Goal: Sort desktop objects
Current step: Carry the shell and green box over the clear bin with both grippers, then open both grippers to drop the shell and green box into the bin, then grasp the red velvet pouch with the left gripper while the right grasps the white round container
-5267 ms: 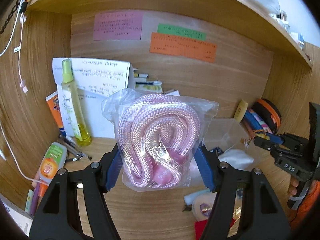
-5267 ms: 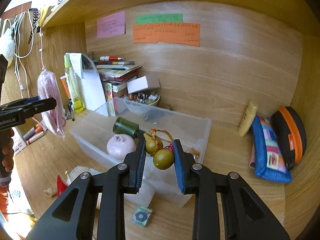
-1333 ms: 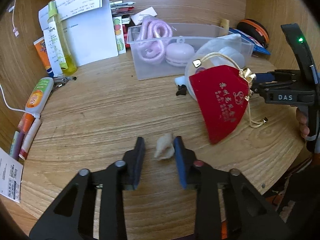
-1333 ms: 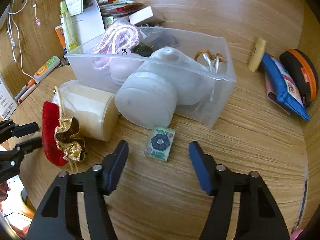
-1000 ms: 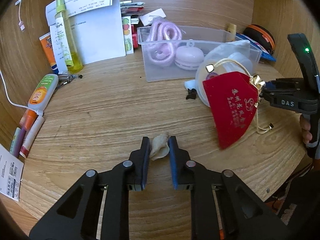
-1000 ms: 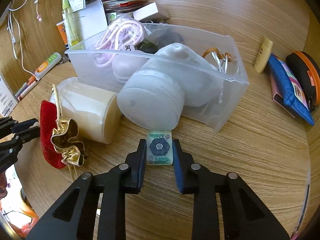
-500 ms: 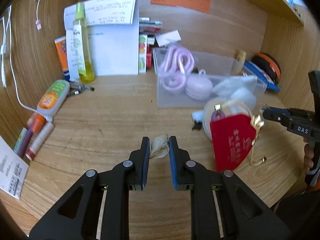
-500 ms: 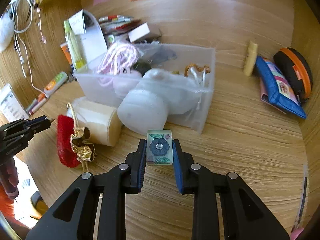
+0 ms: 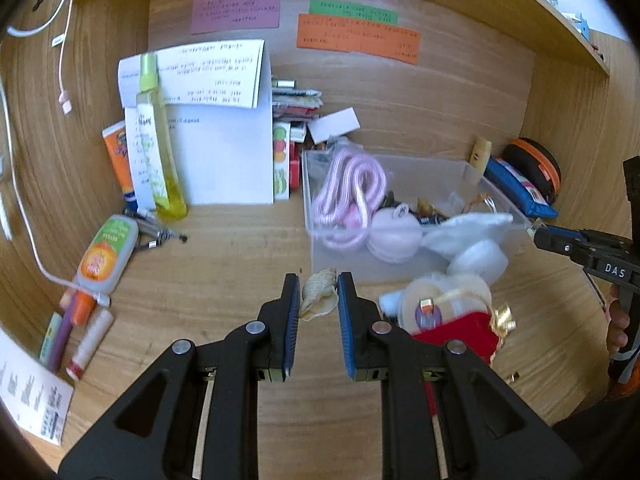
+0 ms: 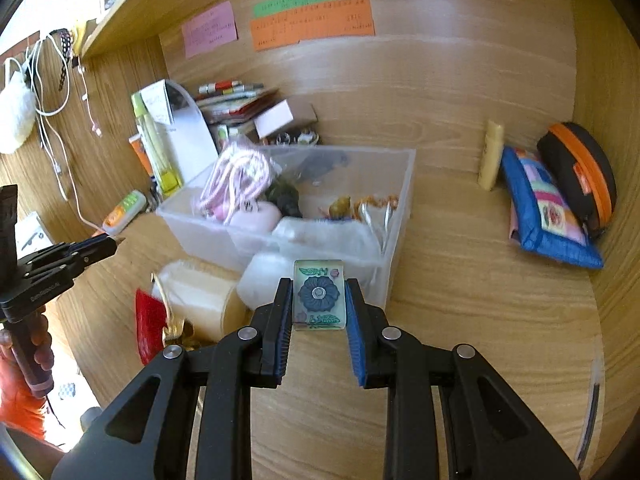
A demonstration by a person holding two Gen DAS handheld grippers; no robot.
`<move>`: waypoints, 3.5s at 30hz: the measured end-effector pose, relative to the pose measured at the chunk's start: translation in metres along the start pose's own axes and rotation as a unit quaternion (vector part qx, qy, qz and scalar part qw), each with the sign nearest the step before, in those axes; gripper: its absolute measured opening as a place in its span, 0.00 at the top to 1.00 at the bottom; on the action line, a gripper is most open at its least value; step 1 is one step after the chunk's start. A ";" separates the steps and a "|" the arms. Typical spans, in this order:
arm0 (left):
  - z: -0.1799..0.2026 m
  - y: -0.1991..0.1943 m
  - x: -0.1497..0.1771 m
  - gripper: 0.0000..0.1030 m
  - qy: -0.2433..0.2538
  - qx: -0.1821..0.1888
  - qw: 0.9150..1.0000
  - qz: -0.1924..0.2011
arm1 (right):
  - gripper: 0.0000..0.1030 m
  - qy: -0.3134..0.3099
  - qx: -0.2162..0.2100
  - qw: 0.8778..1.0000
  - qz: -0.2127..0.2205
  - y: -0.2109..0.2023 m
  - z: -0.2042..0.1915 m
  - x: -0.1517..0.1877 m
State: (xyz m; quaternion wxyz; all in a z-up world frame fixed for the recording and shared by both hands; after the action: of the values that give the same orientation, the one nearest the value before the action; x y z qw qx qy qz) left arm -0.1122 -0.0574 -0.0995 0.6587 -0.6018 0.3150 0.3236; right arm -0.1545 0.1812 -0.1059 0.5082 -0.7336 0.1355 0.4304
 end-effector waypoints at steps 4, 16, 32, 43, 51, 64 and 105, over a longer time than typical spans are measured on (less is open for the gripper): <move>0.000 0.007 -0.014 0.82 0.004 0.001 1.000 0.004 | 0.78 -0.002 -0.003 1.000 0.015 -0.002 0.001 -0.017; 0.008 0.039 -0.056 0.82 0.004 0.038 0.999 0.001 | 0.78 -0.026 0.006 0.999 0.032 0.005 0.000 -0.054; 0.038 0.087 -0.057 0.82 0.039 0.057 0.997 -0.044 | 0.78 -0.013 -0.016 1.000 -0.014 0.069 -0.018 -0.054; 0.039 0.111 -0.048 0.83 0.044 0.043 0.996 -0.071 | 0.78 -0.002 -0.012 1.000 -0.017 0.084 -0.012 -0.046; 0.041 0.105 -0.045 0.81 0.044 0.033 0.996 -0.073 | 0.72 -0.019 -0.014 1.000 -0.012 0.078 -0.022 -0.046; 0.040 0.056 -0.056 0.36 0.045 0.017 0.998 -0.030 | 0.26 -0.019 0.035 0.999 0.017 0.051 -0.020 -0.056; 0.090 0.051 0.071 0.26 -0.057 0.080 0.987 -0.129 | 0.01 0.056 0.044 0.997 -0.005 0.007 -0.006 0.024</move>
State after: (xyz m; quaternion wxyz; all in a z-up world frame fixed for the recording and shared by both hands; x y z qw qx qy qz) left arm -0.1091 0.0387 -0.1795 0.7578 -0.5634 0.2219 0.2430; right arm -0.1419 0.1785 -0.1284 0.5336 -0.7342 0.1792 0.3797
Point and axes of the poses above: each gripper's, at about its wrist camera, not at the fingertips, and y roughly the way its jaws point, z to its right, x to its underside, the point moved 10 cm from there along y, roughly the way its jaws point, and after that the axes turned 1 degree about x, right-handed, at the moved point
